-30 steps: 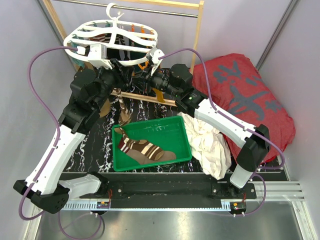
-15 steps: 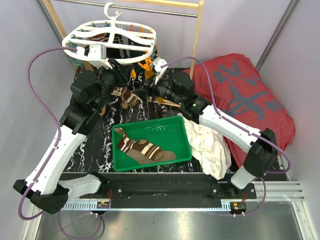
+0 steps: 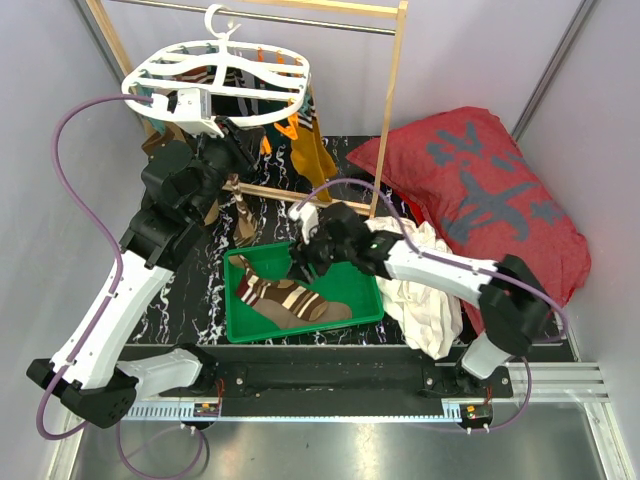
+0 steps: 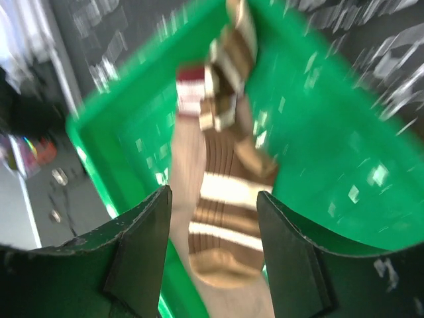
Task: Clip the socks to the hanger
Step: Pick up the sock from the bin.
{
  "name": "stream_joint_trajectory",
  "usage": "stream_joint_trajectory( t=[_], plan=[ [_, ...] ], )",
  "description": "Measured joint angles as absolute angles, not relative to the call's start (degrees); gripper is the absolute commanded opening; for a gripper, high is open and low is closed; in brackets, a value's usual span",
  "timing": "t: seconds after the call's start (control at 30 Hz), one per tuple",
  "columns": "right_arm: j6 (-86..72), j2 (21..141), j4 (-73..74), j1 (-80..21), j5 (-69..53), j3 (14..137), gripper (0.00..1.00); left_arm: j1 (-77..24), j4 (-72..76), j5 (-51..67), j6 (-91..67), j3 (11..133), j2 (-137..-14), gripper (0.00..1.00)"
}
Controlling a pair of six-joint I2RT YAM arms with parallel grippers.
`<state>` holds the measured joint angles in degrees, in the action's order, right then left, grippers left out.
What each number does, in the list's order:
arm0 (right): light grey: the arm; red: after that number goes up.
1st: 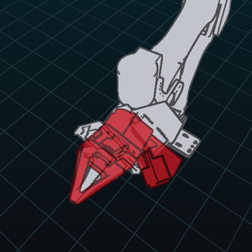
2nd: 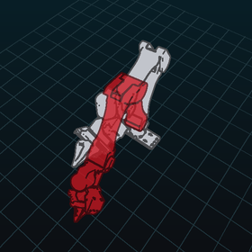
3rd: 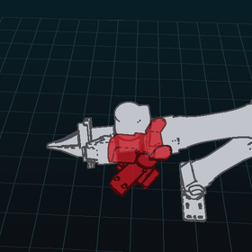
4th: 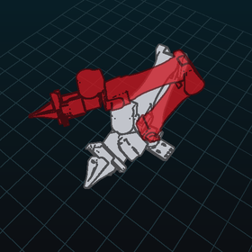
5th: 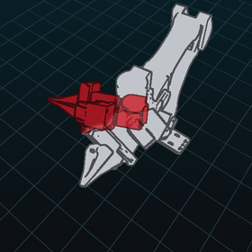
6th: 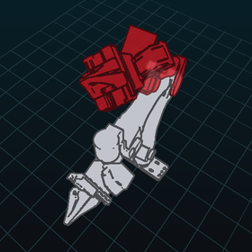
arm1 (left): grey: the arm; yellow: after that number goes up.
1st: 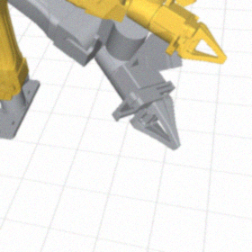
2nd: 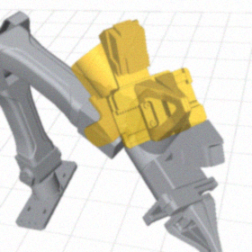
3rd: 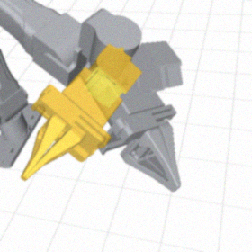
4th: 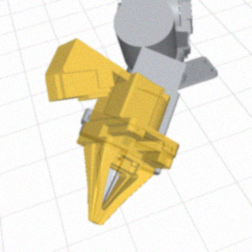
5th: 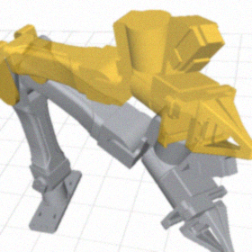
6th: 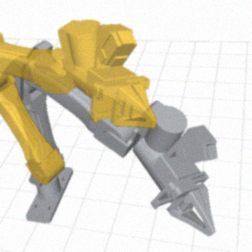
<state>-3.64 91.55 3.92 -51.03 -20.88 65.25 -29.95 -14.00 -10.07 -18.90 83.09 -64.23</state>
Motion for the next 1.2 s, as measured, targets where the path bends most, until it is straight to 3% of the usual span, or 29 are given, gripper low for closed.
stream_joint_trajectory(
  t=[0.37,0.5,0.53,0.67,0.77,0.97,1.2],
  plan=[
    [3.4,112.5,12.8,-57.6,-18.0,76.0,0.61,-30.0,-14.1,-11.0,-18.9,83.1,-64.2,0.13],
    [4.8,115.7,13.2,-58.3,-14.9,78.7,0.5,-30.0,-14.1,-11.2,-18.9,83.1,-64.2,0.13],
    [4.9,115.9,13.4,-58.3,-14.0,78.7,0.43,-30.0,-14.1,-11.3,-18.9,83.1,-64.2,0.13],
    [5.3,116.0,16.1,-58.3,-9.6,78.7,0.3,-30.0,-14.1,-11.3,-18.9,83.1,-64.2,0.13],
    [5.0,115.8,18.8,-58.3,-6.8,78.7,0.26,-30.0,-14.1,-11.3,-18.9,83.1,-64.2,0.13],
    [1.4,112.9,25.9,-58.3,-1.3,77.0,0.28,-30.0,-14.2,-11.3,-18.9,83.1,-64.2,0.12],
    [-4.0,106.8,37.0,-58.3,4.5,72.1,0.4,-30.0,-14.2,-11.4,-18.9,83.1,-64.2,0.12]
  ],
)
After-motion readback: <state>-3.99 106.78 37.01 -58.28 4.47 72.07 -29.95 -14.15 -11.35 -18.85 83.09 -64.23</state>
